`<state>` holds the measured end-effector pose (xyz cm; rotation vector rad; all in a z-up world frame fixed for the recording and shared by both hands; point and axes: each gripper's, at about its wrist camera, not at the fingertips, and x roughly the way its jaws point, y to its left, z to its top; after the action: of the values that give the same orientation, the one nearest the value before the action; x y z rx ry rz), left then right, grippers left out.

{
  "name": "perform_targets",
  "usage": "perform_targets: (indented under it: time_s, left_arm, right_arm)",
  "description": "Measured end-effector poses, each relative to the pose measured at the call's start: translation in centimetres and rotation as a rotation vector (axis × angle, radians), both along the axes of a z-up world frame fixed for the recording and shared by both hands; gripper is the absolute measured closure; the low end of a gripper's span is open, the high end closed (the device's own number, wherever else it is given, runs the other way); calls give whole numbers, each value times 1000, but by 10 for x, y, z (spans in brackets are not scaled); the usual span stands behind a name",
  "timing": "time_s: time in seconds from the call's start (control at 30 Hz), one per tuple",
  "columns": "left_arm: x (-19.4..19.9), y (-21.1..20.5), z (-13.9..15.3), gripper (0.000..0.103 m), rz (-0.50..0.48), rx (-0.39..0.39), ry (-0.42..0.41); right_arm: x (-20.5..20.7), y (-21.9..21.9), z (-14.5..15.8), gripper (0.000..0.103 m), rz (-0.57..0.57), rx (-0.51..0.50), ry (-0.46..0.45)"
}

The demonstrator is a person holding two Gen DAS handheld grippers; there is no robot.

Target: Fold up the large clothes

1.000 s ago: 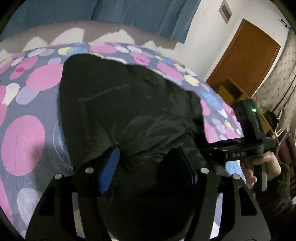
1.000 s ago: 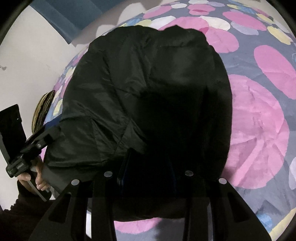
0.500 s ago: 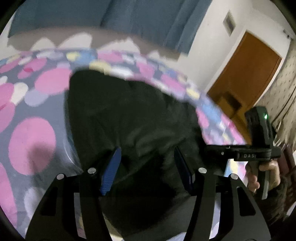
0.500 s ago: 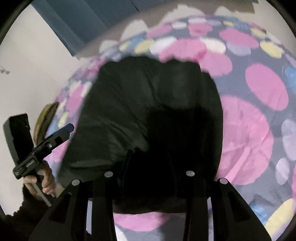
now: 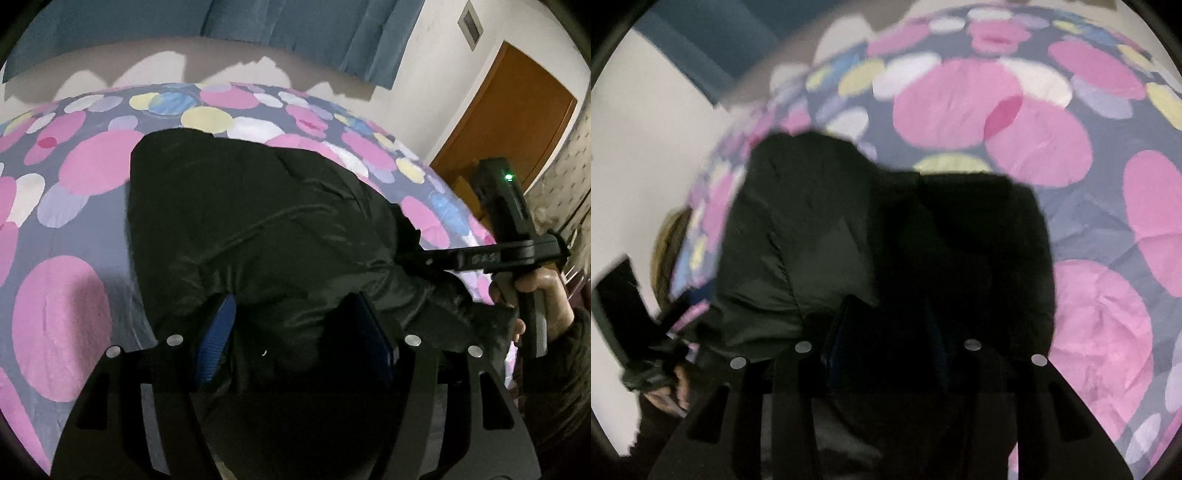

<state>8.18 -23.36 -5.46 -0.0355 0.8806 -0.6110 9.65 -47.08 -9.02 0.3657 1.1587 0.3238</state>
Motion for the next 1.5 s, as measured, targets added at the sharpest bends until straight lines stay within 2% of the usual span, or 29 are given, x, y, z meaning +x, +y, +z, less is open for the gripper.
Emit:
perform_targets:
  time_s: [0.13, 0.23, 0.4, 0.47, 0.63, 0.7, 0.8, 0.87, 0.97, 1.2, 1.3, 1.33, 1.37, 1.4, 1.43, 1.5]
  left_arm:
    - [2, -5, -8, 38, 0, 41, -10]
    - [1, -3, -5, 38, -2, 48, -22]
    - [-4, -4, 1, 38, 0, 67, -34]
    - [-4, -2, 1, 38, 4, 63, -31]
    - [-4, -3, 1, 38, 11, 65, -35]
    - [-4, -4, 0, 38, 15, 64, -37]
    - [-3, -5, 0, 38, 13, 69, -42]
    - [-4, -6, -1, 38, 7, 75, -46]
    - [-5, -9, -4, 38, 10, 87, -57]
    - [-6, -7, -2, 38, 17, 84, -69]
    - [-14, 3, 8, 34, 37, 53, -74]
    - [-18, 11, 13, 27, 56, 32, -81]
    - [-22, 19, 19, 22, 80, 12, -101]
    - [-27, 29, 24, 16, 106, -9, -127]
    - [-32, 41, 28, 12, 127, -37, -155]
    - [-36, 57, 28, 10, 151, -70, -158]
  right_arm:
    - [2, 6, -13, 65, -2, -11, 19]
    - [-3, 6, -9, 65, -3, -13, -9]
    - [-23, 2, 16, 62, -42, -48, -87]
    - [-43, -2, 37, 62, -59, -40, -149]
    - [-83, -4, 66, 61, -26, -37, -235]
    - [-92, -2, 60, 61, -4, -34, -219]
    - [-90, 0, 32, 62, 9, -73, -136]
    - [-85, 2, 10, 63, 17, -48, -83]
    - [-80, 6, -17, 63, 3, -9, -77]
    - [-89, 9, -6, 60, -45, -29, -120]
    - [-98, 8, 6, 52, -59, -33, -144]
    - [-104, 8, 16, 42, -62, -36, -158]
    - [-110, 6, 26, 28, -65, -40, -184]
    - [-116, 3, 37, 20, -74, -52, -222]
    - [-121, 0, 45, 17, -85, -60, -257]
    - [-126, -9, 59, 16, -108, -62, -308]
